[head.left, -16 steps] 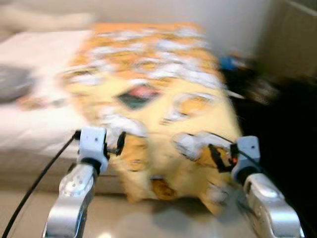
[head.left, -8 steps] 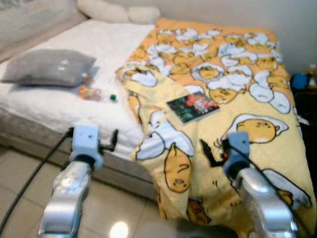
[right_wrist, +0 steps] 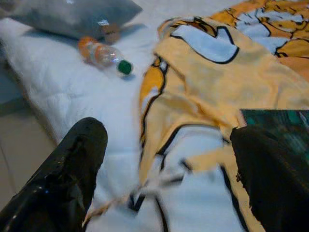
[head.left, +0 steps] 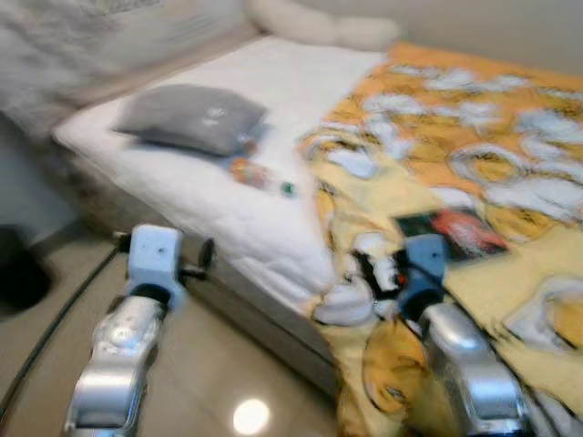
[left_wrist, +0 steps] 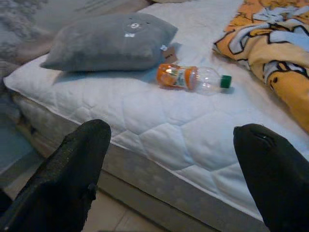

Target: Clean up the room

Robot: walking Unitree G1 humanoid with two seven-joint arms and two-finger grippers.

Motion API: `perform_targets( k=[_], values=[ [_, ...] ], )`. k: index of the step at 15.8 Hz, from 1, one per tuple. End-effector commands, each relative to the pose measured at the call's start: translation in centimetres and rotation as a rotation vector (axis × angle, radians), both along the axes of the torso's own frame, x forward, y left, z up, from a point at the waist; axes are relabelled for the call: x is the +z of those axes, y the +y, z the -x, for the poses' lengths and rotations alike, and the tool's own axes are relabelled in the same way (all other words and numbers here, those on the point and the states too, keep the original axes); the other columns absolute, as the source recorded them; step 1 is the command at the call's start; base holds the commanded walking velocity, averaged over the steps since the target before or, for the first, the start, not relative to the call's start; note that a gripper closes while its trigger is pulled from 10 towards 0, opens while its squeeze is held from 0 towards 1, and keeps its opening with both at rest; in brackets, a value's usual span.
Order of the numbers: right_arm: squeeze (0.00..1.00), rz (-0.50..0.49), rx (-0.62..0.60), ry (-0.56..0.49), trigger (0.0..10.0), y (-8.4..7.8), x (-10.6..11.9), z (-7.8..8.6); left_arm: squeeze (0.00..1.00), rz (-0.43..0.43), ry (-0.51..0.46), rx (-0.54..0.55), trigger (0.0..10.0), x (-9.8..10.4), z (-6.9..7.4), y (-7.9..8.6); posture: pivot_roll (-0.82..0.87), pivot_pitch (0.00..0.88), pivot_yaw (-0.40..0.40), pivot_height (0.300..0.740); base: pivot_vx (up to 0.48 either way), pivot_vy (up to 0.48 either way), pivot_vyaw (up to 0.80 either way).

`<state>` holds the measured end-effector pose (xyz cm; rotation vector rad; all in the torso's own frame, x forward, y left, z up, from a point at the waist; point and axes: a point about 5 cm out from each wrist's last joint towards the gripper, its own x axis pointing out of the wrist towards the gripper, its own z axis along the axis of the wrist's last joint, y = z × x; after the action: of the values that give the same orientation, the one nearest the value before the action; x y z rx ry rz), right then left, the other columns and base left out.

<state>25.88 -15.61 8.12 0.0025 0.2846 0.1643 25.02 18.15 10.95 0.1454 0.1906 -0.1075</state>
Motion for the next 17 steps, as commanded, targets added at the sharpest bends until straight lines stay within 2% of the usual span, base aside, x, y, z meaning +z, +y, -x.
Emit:
perform_targets(
  k=[1, 2, 3, 4, 7, 8, 9, 10, 11, 12, 13, 17],
  values=[
    [1.0, -0.014, 0.02, -0.034, 10.0, 0.9, 0.6, -0.7, 0.0, -0.015, -0.02, 0.026, 10.0, 0.6, -0.5, 0.8, -0.01, 0.0, 0.055, 0.74, 0.334, 0.0, 0.8],
    [1.0, -0.002, 0.022, -0.034, 10.0, 0.9, 0.5, -0.8, 0.0, -0.011, -0.02, 0.036, 10.0, 0.6, -0.6, 0.9, -0.01, 0.0, 0.055, 0.74, 0.33, 0.0, 0.0],
    [0.66, -0.014, 0.023, -0.027, 10.0, 0.9, 0.5, -1.3, 0.0, 0.007, -0.025, 0.034, 10.0, 0.7, -1.1, 0.9, -0.02, 0.0, 0.066, 0.74, 0.33, 0.0, 0.0],
    [0.0, -0.035, 0.02, -0.028, 10.0, 0.8, 0.8, -1.7, 0.0, 0.029, -0.032, 0.043, 10.0, 0.8, -1.4, 1.0, -0.03, 0.0, 0.071, 0.74, 0.326, 0.0, 0.0],
    [0.0, -0.078, 0.081, -0.039, 10.0, 1.4, 1.5, -2.0, 0.0, 0.028, -0.033, 0.042, 10.0, 0.7, -1.5, 1.1, -0.04, 0.0, 0.059, 0.74, 0.331, 0.0, 0.0],
    [0.0, -0.1, 0.14, -0.111, 10.0, 1.6, 2.0, -2.0, 0.0, 0.02, -0.033, 0.031, 10.0, 0.5, -1.4, 0.8, -0.04, 0.0, 0.055, 0.74, 0.334, 0.0, 0.0],
    [0.0, -0.069, 0.133, -0.141, 10.0, 1.1, 2.1, -2.0, 0.0, 0.017, -0.036, 0.019, 10.0, 0.6, -1.4, 0.3, -0.03, 0.0, 0.05, 0.74, 0.33, 0.0, 0.0],
    [0.0, -0.028, 0.091, -0.117, 10.0, 0.5, 1.7, -2.2, 0.0, 0.018, -0.036, 0.015, 10.0, 0.5, -1.4, 0.2, -0.03, 0.0, 0.051, 0.74, 0.33, 0.0, 0.0],
    [0.0, -0.077, 0.085, -0.08, 10.0, -0.2, 1.2, -2.1, 0.0, 0.01, -0.029, -0.005, 10.0, 0.1, -1.4, -0.3, -0.04, 0.0, 0.051, 0.74, 0.334, 0.0, 0.0],
    [0.0, -0.088, 0.093, -0.071, 10.0, -0.3, 1.2, -2.1, 0.0, 0.01, -0.03, -0.008, 10.0, 0.1, -1.4, -0.4, -0.04, 0.0, 0.049, 0.74, 0.33, 0.0, 0.0],
    [0.0, -0.064, 0.166, -0.086, 10.0, 0.1, 1.6, -1.9, 0.0, 0.016, -0.036, -0.007, 10.0, 0.2, -1.4, -0.4, -0.03, 0.0, 0.043, 0.74, 0.33, 0.0, 0.0],
    [0.0, -0.062, 0.196, -0.074, 10.0, 0.6, 0.8, -1.4, 0.0, 0.008, -0.04, -0.011, 10.0, 0.2, -1.3, -0.5, -0.02, 0.0, 0.042, 0.74, 0.333, 0.0, 0.8]
  ],
)
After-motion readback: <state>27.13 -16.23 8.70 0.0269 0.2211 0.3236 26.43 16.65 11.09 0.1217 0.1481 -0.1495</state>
